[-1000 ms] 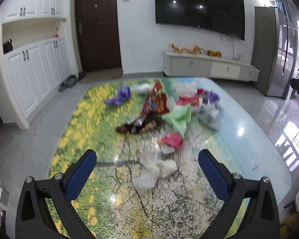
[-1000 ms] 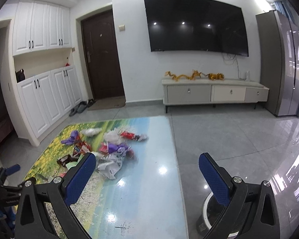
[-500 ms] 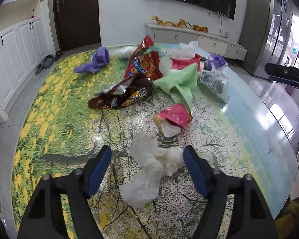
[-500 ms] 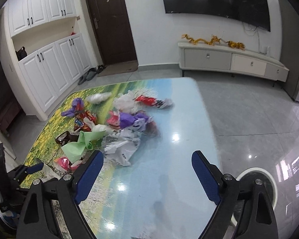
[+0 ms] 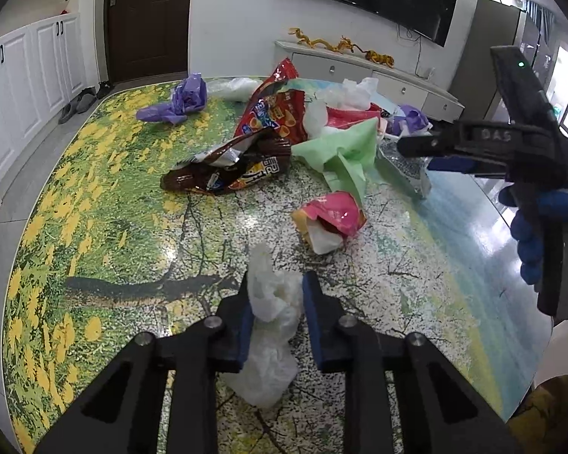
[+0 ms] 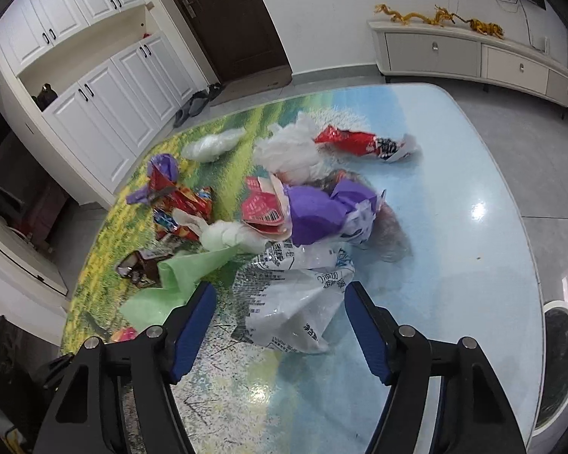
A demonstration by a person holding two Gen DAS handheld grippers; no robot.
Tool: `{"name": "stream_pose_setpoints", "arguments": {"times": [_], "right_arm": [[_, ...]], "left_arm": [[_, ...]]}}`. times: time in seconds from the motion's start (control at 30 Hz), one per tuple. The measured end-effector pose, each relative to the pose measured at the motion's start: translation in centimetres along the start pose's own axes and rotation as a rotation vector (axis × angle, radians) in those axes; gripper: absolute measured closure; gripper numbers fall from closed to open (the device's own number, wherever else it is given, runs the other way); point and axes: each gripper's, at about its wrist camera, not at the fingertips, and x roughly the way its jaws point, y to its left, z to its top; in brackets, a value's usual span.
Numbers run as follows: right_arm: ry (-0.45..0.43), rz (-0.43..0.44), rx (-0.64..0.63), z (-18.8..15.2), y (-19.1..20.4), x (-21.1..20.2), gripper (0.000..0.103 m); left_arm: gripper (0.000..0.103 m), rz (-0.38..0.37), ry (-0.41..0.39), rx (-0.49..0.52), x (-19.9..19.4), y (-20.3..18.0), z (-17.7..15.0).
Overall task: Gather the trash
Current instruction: 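Grasp the white tissue with the left tool while the right tool grasps the white printed plastic bag, then carry the tissue and the plastic bag with both tools over the black trash bin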
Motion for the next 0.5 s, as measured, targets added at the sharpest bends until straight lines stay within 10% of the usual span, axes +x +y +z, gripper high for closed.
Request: {"name": "stream_pose_setpoints", "arguments": {"times": [0.07, 0.5], "right_arm": [[0.027, 0.014, 0.007, -0.5, -0.3, 0.9, 0.057], [0.055, 0.170, -0.098, -5.5, -1.0, -3.5, 0.071]], "left_arm": [[0.082, 0.013, -0.006, 0.001, -0.2, -0.1, -0.2], [0.084, 0.036, -0.035, -0.037, -3.2, -1.1, -1.8]]}}
